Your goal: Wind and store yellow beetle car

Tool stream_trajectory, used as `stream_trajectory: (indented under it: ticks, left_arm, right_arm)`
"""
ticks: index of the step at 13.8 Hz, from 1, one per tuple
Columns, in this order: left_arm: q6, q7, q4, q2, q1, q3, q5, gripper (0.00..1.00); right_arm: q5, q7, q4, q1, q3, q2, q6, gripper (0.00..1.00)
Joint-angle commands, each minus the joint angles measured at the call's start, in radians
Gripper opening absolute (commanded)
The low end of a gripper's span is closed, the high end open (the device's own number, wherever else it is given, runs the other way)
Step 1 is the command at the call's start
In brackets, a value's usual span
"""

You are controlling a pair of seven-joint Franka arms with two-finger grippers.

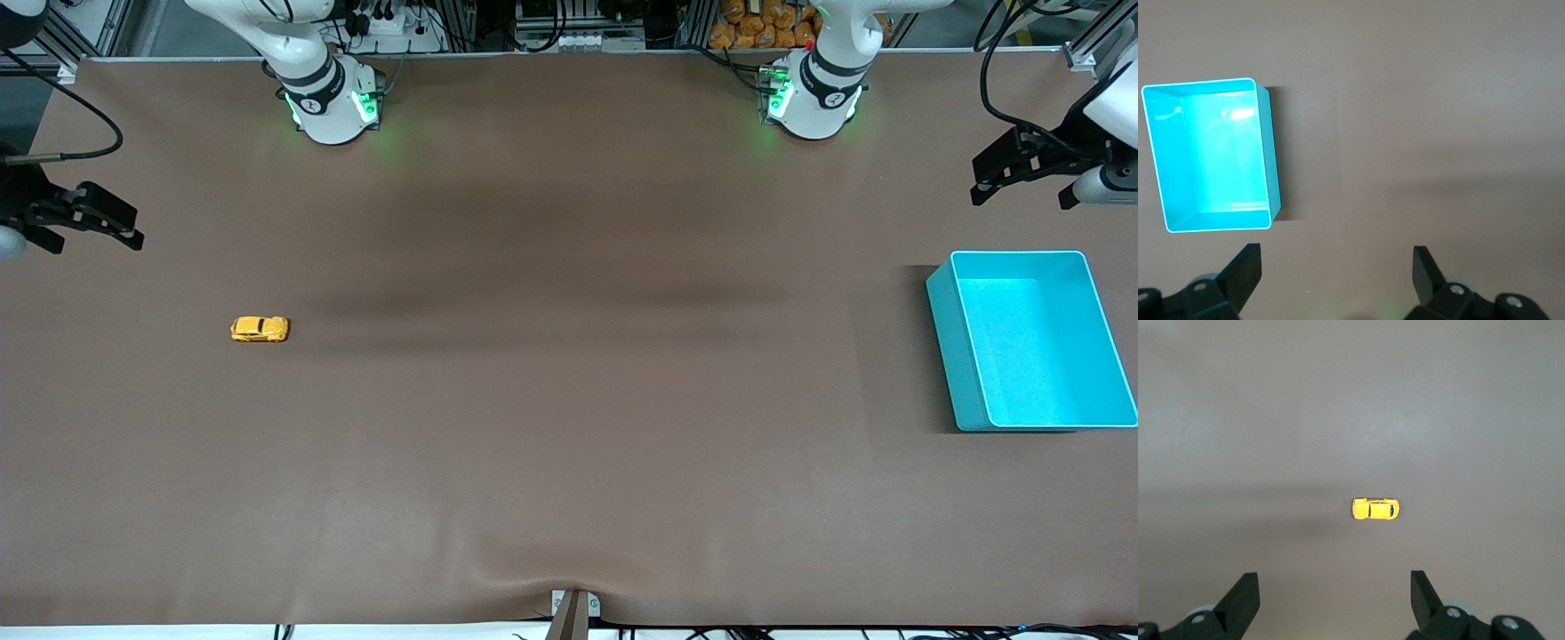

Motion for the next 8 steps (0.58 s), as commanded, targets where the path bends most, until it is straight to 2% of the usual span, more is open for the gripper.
stream_trajectory:
  ticks: [1, 8]
  left_arm:
    - [0.006, 0.017, -0.004, -0.013, 0.009, -0.006, -0.011, 1.0]
    - [0.006, 0.019, -0.004, -0.013, 0.01, -0.005, -0.011, 1.0]
  right_arm:
    - [-0.001, 0.149, 0.003, 0.024, 0.006, 0.016, -0.023, 1.0]
    - [-0.017, 0.205, 0.008, -0.01, -0.003, 0.053, -0.053, 1.0]
